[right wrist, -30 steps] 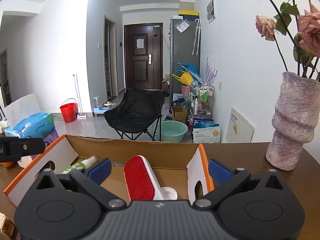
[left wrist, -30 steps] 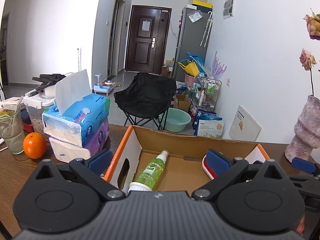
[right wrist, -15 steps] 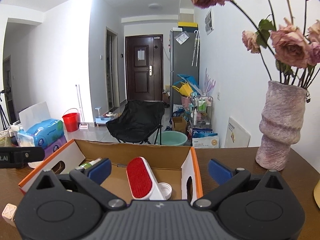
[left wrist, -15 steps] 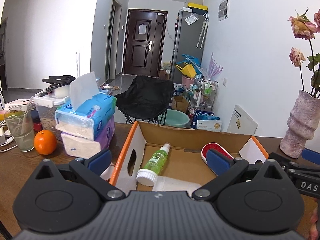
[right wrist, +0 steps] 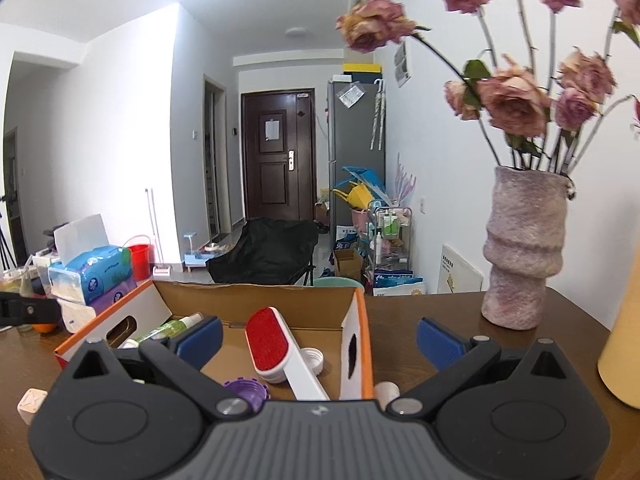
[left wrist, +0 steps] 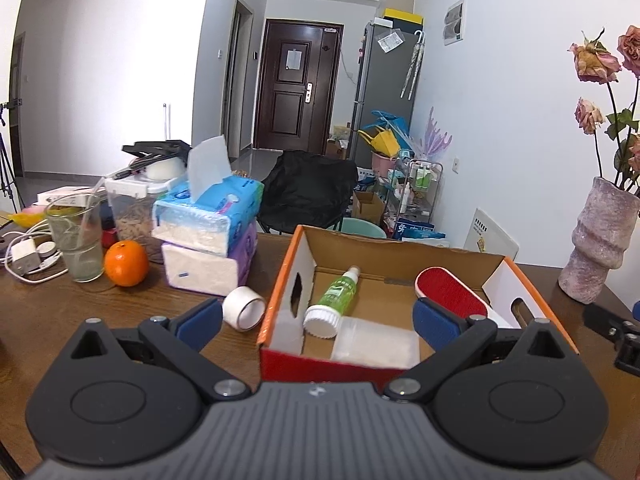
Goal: Organize rigid objects
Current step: 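Move the left tool toward the white plug cube while the right tool approaches the white pump bottle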
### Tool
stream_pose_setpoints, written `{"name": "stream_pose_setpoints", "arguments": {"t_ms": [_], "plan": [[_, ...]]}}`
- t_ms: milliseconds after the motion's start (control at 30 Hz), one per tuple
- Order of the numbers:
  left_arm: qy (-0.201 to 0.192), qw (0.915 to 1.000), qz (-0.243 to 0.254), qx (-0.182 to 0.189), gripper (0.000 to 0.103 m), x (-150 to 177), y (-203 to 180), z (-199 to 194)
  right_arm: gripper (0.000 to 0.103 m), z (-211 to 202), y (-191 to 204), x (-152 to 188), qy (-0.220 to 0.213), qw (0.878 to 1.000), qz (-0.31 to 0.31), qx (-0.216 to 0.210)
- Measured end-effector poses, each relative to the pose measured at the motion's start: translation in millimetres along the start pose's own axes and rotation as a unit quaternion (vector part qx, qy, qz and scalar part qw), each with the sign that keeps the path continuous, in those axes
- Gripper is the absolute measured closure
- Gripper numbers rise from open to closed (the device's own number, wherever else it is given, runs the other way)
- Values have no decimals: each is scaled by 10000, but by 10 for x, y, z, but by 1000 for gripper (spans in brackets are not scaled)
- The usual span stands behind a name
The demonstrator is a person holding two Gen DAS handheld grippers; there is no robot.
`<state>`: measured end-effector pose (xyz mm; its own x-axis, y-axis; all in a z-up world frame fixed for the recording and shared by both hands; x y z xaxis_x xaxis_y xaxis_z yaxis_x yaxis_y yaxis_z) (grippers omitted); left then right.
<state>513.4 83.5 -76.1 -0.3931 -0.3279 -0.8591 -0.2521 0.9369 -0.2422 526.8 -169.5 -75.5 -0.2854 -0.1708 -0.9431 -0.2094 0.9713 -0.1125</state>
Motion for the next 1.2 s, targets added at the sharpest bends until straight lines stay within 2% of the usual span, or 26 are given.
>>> {"name": "stream_pose_setpoints", "arguments": {"t_ms": [300, 667, 1200], "plan": [[-82, 9999, 33, -90, 0, 94, 176, -363, 0, -388, -83, 207, -62, 9998, 47, 182], [57, 9996, -57, -257, 0, 278, 424, -659, 0, -727, -155, 473, 100, 9996, 113, 233], [471, 9981, 7, -386, 0, 588, 664, -737, 0, -942, -194, 822, 527, 9983, -56, 261]]}}
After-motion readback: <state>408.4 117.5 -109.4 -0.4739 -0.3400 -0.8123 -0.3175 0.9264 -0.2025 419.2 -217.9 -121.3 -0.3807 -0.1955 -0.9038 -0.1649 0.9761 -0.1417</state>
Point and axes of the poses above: each gripper's, at about its wrist camera, not at the fingertips, and z roughly the way its jaws point, y to its left, x to its underside, the point moved 8 cm from there along z, roughly the way its jaws point, and after that the axes turned 9 degrees about -z, right-handed, at the moved point
